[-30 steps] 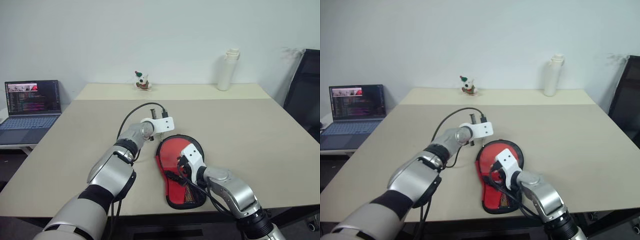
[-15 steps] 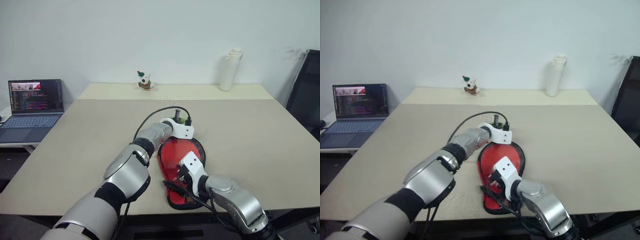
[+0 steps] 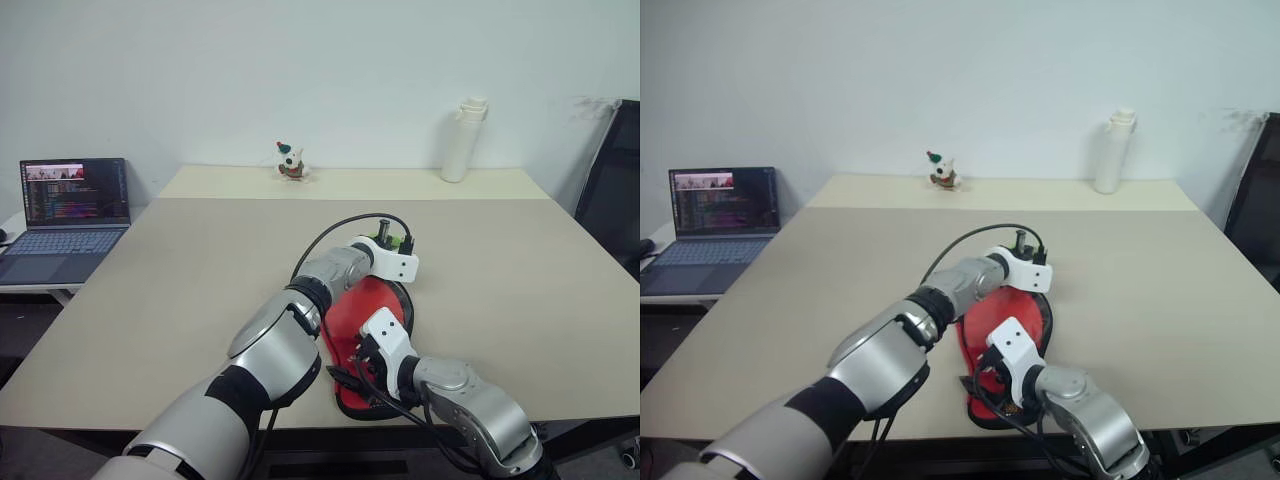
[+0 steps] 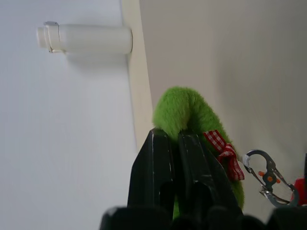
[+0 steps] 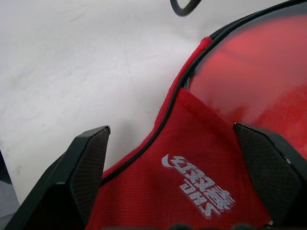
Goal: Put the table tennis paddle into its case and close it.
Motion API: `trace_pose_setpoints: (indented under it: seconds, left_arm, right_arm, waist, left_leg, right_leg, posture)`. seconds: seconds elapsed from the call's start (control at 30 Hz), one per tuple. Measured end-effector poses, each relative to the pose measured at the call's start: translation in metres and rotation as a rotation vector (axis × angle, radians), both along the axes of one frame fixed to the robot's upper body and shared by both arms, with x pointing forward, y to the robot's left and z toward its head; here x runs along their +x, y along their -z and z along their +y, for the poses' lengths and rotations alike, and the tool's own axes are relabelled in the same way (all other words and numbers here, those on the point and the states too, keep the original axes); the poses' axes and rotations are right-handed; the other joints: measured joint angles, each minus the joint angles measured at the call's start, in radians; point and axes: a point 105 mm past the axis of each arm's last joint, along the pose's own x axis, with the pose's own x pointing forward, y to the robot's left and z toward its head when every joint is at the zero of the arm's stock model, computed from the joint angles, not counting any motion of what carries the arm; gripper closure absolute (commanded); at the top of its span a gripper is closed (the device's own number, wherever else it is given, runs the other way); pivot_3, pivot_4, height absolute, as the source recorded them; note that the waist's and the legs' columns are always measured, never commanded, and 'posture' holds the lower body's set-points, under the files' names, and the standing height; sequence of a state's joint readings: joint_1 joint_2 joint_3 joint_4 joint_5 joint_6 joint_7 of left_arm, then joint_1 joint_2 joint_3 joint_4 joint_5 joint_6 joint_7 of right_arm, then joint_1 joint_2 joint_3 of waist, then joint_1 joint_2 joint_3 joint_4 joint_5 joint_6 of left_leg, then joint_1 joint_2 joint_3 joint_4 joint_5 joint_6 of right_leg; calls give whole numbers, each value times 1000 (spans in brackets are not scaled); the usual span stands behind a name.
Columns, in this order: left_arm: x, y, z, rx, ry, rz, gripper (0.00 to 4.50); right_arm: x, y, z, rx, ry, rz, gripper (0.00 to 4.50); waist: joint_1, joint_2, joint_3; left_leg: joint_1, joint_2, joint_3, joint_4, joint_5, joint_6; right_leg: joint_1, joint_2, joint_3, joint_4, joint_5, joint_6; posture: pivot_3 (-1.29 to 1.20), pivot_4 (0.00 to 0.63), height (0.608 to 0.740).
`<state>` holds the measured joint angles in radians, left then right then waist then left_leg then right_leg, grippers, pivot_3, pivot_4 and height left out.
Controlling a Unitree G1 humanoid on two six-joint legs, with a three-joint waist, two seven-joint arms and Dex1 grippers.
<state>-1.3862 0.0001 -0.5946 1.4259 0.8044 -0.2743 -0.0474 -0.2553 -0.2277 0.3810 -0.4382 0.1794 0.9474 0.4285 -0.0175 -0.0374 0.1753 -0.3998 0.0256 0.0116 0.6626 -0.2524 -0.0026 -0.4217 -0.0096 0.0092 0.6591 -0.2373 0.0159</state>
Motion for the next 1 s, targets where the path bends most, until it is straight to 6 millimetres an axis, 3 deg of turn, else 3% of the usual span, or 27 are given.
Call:
trace_pose_setpoints:
  seconds: [0.07, 0.3, 0.47, 0.63, 0.83, 0.93, 1.0]
  left_arm:
    - [-3, 2, -4, -17, 16, 41, 3700]
    - [-16, 7, -24, -55, 98, 138, 1157]
    - [-16, 2, -21, -130, 107, 190, 1157]
    - [-5, -18, -2, -334, 55, 237, 1157]
    - [14, -61, 55, -669, -13, 287, 1157]
    - [17, -64, 87, -797, -33, 344, 1157]
    - [16, -53, 105, -868, -40, 425, 1157]
  right_arm:
    - [0, 0, 0, -1, 0, 1, 0]
    - [5, 0, 3, -4, -9, 2, 0]
    - [10, -3, 6, -3, -28, -10, 0]
    - [17, -8, 4, 17, -35, 0, 0]
    - [22, -19, -10, 109, 2, 72, 0]
    - [17, -36, -10, 176, -14, 73, 0]
    - [15, -53, -10, 230, -27, 52, 0]
  waist:
    - [0, 0, 0]
    - [-7, 0, 0]
    - [-13, 0, 0]
    - [-13, 0, 0]
    - [-12, 0, 0]
    - [-14, 1, 0]
    - [-13, 1, 0]
  left_leg:
    - [0, 0, 0, 0, 0, 0]
    - [3, 0, 1, 0, 0, 0]
    - [4, 0, 0, 0, 0, 0]
    - [4, 0, 0, 0, 0, 0]
    - [1, 1, -1, 0, 0, 0]
    - [1, 2, -1, 0, 0, 0]
    - [1, 1, -2, 0, 0, 0]
  right_leg:
    - [0, 0, 0, 0, 0, 0]
    - [1, 1, 2, 2, 0, 0]
    - [1, 2, 3, 4, 0, 0]
    - [1, 2, 3, 4, 0, 0]
    - [-1, 1, 2, 3, 0, 0]
    - [-2, 1, 3, 3, 0, 0]
    - [-2, 1, 1, 3, 0, 0]
  posture:
    - [0, 150, 740]
    - [0, 150, 740]
    - [0, 150, 740]
    - [0, 150, 740]
    - [0, 150, 740]
    - [0, 150, 740]
    - [0, 150, 740]
